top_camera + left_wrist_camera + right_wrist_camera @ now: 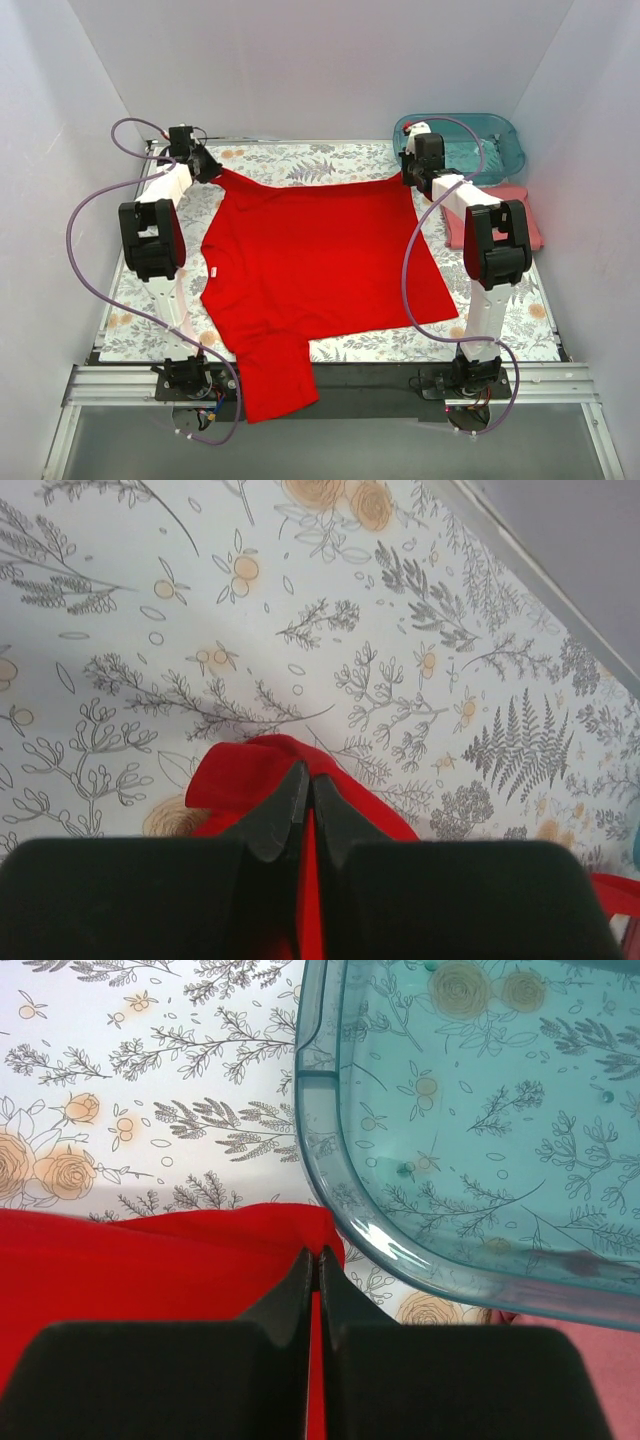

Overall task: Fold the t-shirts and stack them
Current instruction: Flatten the tshirt out, then fold the tshirt

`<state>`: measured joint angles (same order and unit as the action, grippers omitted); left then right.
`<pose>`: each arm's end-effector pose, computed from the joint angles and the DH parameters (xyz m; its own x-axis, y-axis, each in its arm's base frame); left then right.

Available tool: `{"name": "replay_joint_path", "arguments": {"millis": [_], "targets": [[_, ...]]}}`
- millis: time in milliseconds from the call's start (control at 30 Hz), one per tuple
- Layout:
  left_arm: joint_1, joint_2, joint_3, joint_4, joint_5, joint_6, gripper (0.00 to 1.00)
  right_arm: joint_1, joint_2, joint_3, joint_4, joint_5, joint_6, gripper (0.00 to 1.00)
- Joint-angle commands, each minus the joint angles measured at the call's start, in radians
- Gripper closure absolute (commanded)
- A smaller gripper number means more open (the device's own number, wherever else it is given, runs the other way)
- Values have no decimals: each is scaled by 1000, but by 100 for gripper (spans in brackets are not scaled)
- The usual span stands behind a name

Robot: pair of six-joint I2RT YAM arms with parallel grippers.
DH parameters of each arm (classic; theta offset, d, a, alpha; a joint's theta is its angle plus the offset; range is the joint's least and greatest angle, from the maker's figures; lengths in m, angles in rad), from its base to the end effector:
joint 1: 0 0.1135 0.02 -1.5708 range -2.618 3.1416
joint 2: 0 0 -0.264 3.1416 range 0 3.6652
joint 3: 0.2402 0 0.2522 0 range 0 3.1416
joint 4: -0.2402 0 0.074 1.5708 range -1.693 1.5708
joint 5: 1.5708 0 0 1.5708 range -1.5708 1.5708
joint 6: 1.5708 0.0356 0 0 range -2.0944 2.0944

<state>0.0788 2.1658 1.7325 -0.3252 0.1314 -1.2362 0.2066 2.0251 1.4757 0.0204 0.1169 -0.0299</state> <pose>0.4937 0.0343 0.2086 -0.2410 -0.9583 -0.1532 -0.6422 0.2759 -0.7152 0.4613 0.0924 0.2188 -0.4906 -0.1332 -0.8612 -0.1199 0.9892 -0.0846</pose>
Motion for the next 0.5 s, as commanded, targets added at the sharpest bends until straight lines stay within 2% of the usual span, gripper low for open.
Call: {"name": "replay_joint_path", "arguments": {"millis": [0, 200, 467], "targets": [[-1, -33, 18, -61, 33, -9, 100, -12, 15, 40, 24, -23, 7, 99], [-1, -148, -39, -179, 8, -40, 100, -21, -32, 9, -19, -51, 5, 99], [-1, -407, -175, -302, 2, -117, 100, -35, -152, -55, -141, -82, 18, 99]]}}
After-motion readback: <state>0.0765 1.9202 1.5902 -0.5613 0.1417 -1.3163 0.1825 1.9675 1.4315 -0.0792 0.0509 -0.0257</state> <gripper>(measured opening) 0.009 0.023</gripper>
